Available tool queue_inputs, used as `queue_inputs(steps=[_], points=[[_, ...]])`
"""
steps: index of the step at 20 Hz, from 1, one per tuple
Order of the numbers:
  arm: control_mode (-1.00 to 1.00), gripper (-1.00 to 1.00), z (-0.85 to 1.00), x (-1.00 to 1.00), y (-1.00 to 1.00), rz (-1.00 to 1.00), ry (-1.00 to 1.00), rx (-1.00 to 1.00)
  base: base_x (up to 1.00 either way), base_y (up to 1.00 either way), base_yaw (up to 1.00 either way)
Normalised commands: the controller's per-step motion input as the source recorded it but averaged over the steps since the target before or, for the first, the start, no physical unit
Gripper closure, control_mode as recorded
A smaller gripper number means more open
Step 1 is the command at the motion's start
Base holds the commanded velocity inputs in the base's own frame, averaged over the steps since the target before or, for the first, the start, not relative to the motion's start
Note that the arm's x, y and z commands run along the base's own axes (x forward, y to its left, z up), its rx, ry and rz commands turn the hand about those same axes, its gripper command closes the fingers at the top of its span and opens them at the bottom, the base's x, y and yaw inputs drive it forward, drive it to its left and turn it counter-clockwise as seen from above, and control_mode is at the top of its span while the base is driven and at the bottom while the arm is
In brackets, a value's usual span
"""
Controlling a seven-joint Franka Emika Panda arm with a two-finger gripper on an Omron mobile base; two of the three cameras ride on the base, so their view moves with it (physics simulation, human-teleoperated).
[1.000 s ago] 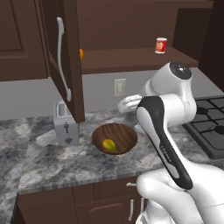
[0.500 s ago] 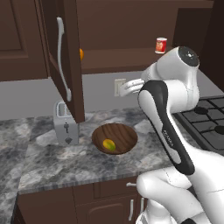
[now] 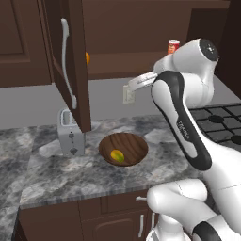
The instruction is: Open the cabinet. Pick the orange and mango from the cabinet and place them into the bowl. Then close the cabinet.
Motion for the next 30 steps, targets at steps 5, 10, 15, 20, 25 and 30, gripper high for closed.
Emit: queue_inputs(steps=[5, 10, 15, 20, 25, 30], points=[[-1.00, -1.00, 0.32, 0.20, 0.09, 0.06, -0.02, 0.00, 0.00, 0.00, 0.00], [-1.00, -1.00, 0.00, 0.43, 0.53, 0.01, 0.00, 0.00, 0.00, 0.00, 0.00], [-1.00, -1.00, 0.00, 0.50, 0.49, 0.00, 0.00, 0.00, 0.00, 0.00, 0.00], [-1.00, -1.00, 0.00, 0.55, 0.38, 0.00, 0.00, 0.00, 0.00, 0.00, 0.00], [-1.00, -1.00, 0.00, 0.56, 0.35, 0.00, 0.00, 0.00, 0.00, 0.00, 0.00], [-1.00, -1.00, 0.00, 0.49, 0.29, 0.00, 0.00, 0.00, 0.00, 0.00, 0.00]])
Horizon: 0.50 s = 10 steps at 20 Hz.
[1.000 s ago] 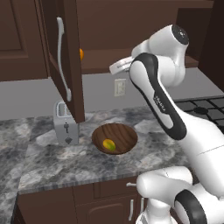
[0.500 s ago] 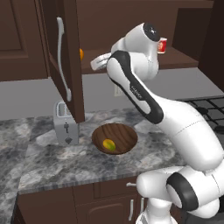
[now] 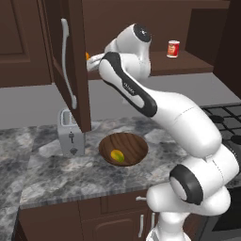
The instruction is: Open the cabinet. Pick the orange and mango from the cabinet and place them into the bowl. Then close the cabinet.
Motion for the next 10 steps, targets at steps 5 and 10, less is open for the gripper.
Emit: queue_inputs(steps=[5, 10], points=[[-1.00, -1.00, 0.00, 0.51, 0.19, 0.00, 0.00, 0.00, 0.00, 0.00, 0.00], [-1.00, -1.00, 0.00, 0.49, 0.14, 0.00, 0.01, 0.00, 0.00, 0.00, 0.00]])
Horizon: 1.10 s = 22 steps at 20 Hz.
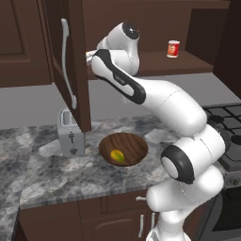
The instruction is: Open the cabinet. Pick the orange and mango from the cabinet and place them into the bowl. Then close the cabinet.
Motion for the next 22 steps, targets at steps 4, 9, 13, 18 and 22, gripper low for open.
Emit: queue_inputs(steps=[4, 9, 13, 18, 22], points=[[-1.00, -1.00, 0.00, 0.46, 0.17, 0.00, 0.02, 0.00, 0.00, 0.00, 0.00], [-1.00, -1.00, -0.01, 0.42, 0.17, 0.00, 0.02, 0.00, 0.00, 0.00, 0.00], [-1.00, -1.00, -0.02, 0.44, 0.15, 0.00, 0.02, 0.00, 0.00, 0.00, 0.00], [-1.00, -1.00, -0.08, 0.43, 0.16, 0.00, 0.01, 0.00, 0.00, 0.00, 0.00], [-1.00, -1.00, -0.13, 0.35, 0.19, 0.00, 0.00, 0.00, 0.00, 0.00, 0.00]])
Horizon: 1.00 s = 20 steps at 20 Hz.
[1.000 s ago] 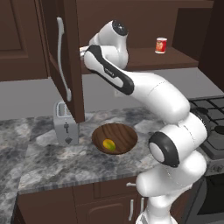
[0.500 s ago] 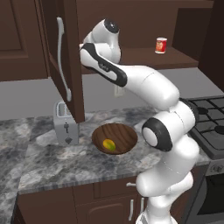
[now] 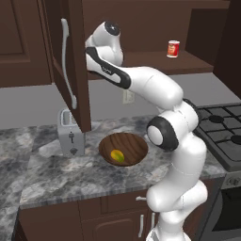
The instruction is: Open the cabinet. Pick the orange and mango from the cabinet and place them into the bowl. Then close the cabinet.
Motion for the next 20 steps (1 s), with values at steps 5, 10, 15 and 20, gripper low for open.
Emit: queue_inputs(steps=[5, 10, 15, 20], points=[[-1.00, -1.00, -0.14, 0.22, 0.16, 0.00, 0.01, 0.00, 0.00, 0.00, 0.00], [-1.00, 1.00, -0.10, 0.10, 0.06, 0.00, 0.03, 0.00, 0.00, 0.00, 0.00], [-1.00, 1.00, -0.08, 0.00, 0.00, 0.00, 0.02, 0.00, 0.00, 0.00, 0.00], [-1.00, 1.00, -0.52, 0.00, -0.14, 0.00, -0.01, 0.00, 0.00, 0.00, 0.00]])
